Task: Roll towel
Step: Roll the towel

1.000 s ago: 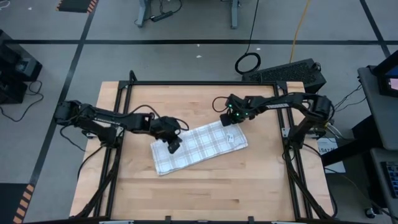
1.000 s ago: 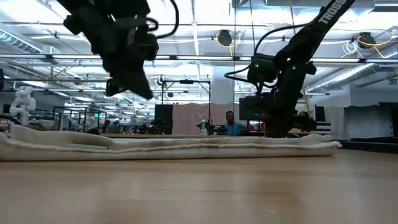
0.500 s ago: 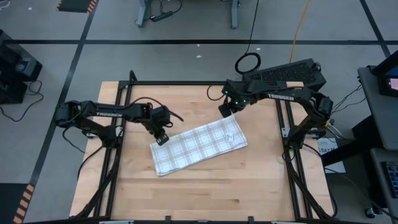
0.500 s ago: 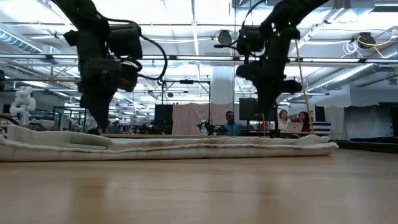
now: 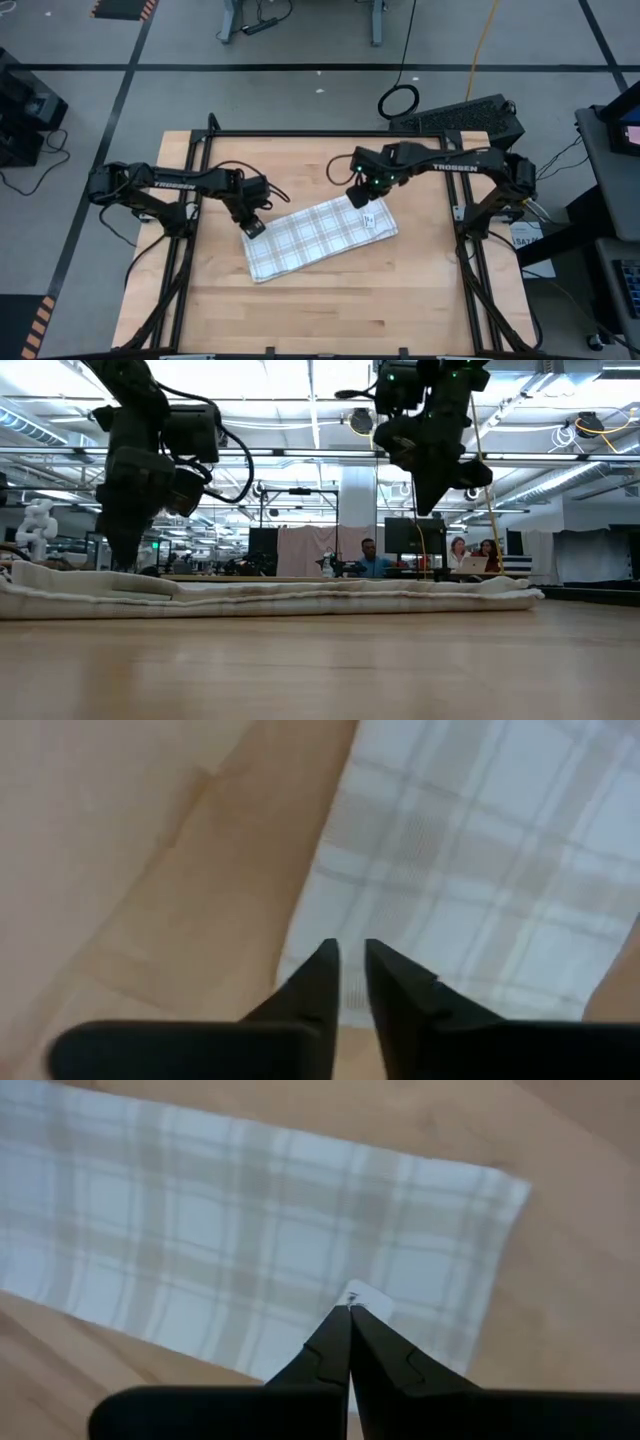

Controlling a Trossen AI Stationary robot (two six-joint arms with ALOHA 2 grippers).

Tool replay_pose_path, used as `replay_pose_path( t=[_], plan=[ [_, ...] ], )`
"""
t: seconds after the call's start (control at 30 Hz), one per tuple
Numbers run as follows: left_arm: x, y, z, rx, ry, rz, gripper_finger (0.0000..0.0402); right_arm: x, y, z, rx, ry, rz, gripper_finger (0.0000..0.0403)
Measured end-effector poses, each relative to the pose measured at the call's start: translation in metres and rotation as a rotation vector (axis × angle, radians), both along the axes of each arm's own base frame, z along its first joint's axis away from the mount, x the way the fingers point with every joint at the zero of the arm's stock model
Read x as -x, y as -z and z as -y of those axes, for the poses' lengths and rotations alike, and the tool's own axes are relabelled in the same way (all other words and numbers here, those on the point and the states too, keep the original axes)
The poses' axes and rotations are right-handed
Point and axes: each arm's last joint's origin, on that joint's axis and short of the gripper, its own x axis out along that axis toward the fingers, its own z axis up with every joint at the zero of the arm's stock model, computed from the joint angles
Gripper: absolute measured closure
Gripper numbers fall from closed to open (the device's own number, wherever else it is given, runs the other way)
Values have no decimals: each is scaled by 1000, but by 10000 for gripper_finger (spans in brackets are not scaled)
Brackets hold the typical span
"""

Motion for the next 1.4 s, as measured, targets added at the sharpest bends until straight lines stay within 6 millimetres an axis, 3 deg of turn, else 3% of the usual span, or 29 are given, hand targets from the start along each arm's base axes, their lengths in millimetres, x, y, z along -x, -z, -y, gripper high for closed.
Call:
replay_pose_path(
  t=[0.3,0.47,0.73,1.23,1.4],
  plan=[
    [9,1,3,43,-31,-104,210,-7,-1,-13,70,0,30,403],
    [7,2,1,-12,10,-85,173,-9,-2,-13,80,-6,51,403],
    [6,10,-7,36,135,-62,189,-11,-2,-19,75,-27,53,403],
    [0,36,-11,118,190,-150,204,-14,-2,-47,63,-73,54,403],
    [-3,40,-10,148,218,-132,253,-14,-2,-49,59,-68,54,403]
  ],
)
